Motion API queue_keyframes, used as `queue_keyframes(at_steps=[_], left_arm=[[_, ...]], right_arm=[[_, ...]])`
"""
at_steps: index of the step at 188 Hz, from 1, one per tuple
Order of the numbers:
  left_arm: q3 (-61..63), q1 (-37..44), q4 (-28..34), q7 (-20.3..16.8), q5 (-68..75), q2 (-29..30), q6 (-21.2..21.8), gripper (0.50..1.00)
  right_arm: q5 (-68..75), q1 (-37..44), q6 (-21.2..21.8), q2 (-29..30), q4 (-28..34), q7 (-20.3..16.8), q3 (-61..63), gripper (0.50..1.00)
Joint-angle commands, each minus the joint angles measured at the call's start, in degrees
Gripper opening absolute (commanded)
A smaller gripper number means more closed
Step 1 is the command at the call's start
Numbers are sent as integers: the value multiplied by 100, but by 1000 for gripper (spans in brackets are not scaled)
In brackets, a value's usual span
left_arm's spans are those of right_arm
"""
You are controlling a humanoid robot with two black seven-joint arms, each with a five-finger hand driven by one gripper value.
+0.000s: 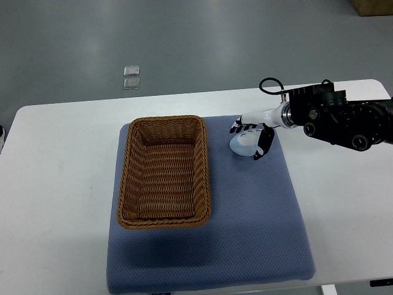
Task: Place blue toy in brown basket
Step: 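Lower the right hand onto the white egg-shaped toy and close fingers, then lift the toy with the right hand and carry it over the basket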
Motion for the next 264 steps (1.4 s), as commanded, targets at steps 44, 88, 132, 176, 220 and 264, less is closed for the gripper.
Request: queue_keyframes(at_steps=[44,88,132,176,220,264], left_arm=[[0,0,8,0,0,0,0,1000],[0,0,8,0,-8,0,0,1000],[0,0,17,0,-8,0,0,1000],[0,0,17,0,-8,0,0,1000],[-9,0,17,0,-8,0,0,1000],[-9,0,17,0,-8,0,0,1000]], right_arm=[[-218,-117,-95,58,-226,0,-43,641],[-139,207,10,-92,-173,-18,-25,552],[327,972,414,-505,424,-9,142,570],[1030,1755,652,-487,952,-18,124,584],[1215,2168,678,180,952,-18,-122,586],[1215,2141,581,1279,653,-18,-359,586]])
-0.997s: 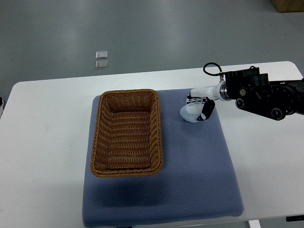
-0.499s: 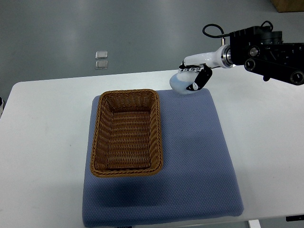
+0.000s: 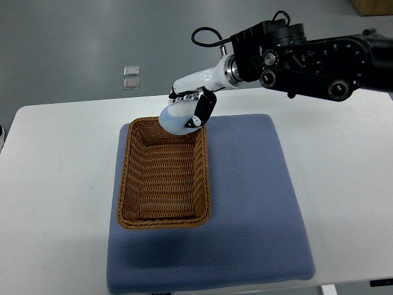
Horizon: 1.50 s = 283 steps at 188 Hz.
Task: Place blue toy in brown basket
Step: 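Lift the toy with the right hand and carry it over the basket, then lower the toy into the basket and open the right hand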
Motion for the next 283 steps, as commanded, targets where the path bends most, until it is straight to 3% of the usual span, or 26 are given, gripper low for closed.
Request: queue_keyframes(at_steps=[1,34,97,212,283], left_arm=[[-2,0,0,0,0,0,0,1000],[-2,0,-9,0,0,0,0,1000],[-2,0,0,0,0,0,0,1000],[-2,0,0,0,0,0,0,1000],[-2,0,26,0,0,0,0,1000]], right_arm=[[0,-63,-26,484,-177,9,-54,586],[0,-327,-167,1100,-538,9,-54,586],[-9,-1136,-501,1109,-1162,9,-28,596],[308,-1663,-940,1109,-1241,18,87,613],[325,-1944,-1037,1109,-1232,53,87,680]])
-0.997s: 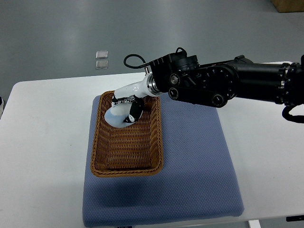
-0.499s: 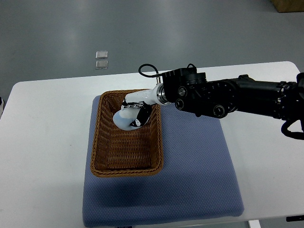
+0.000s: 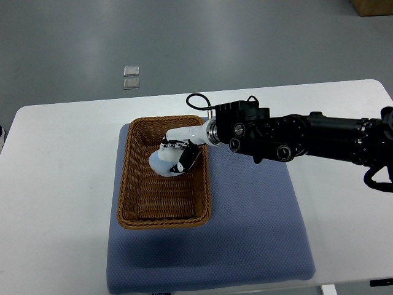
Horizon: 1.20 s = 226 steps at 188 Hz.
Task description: Place blue toy in brown basket
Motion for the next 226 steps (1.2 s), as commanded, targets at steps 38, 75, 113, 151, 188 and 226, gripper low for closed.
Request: queue_keyframes(at_steps=[38,75,113,151,188,226], left_arm=[[0,0,21,0,0,0,0,1000],[0,0,21,0,0,0,0,1000],[0,0,30,0,0,0,0,1000],[0,0,30,0,0,0,0,1000],[0,0,30,0,0,0,0,1000],[0,0,-5,0,0,0,0,1000]], right_arm=[[0,-71,-89,0,3,39,8,795],[-9,-44,-72,0,3,39,254,846],[0,8,-10,0,3,39,386,854],[9,8,-19,0,3,39,676,854],[106,-106,-89,0,3,57,1880,854],[255,-1116,-98,-457,-6,522,3813,854]])
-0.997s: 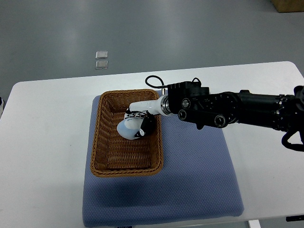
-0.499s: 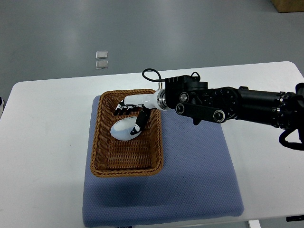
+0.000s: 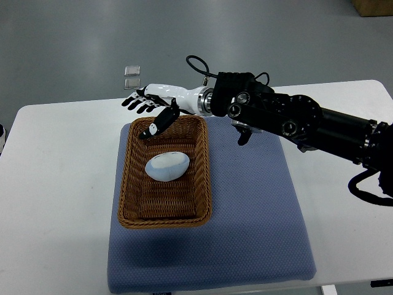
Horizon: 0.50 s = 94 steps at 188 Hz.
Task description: Place blue toy in brown basket
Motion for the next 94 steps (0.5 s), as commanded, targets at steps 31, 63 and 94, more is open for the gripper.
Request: queue_keyframes(at_steps=[31,63,94], left_arm=[[9,0,-35,0,0,0,0,1000],[9,0,-44,0,9,0,0,1000],[9,0,-53,0,9,0,0,1000]], right_arm=[[719,-1627,-14,-316,-1,360,2918,856],[1642,-2559,4,-254,-63,589,4298,856],[2309,-3094,30,-245,-247,975,4571,856]])
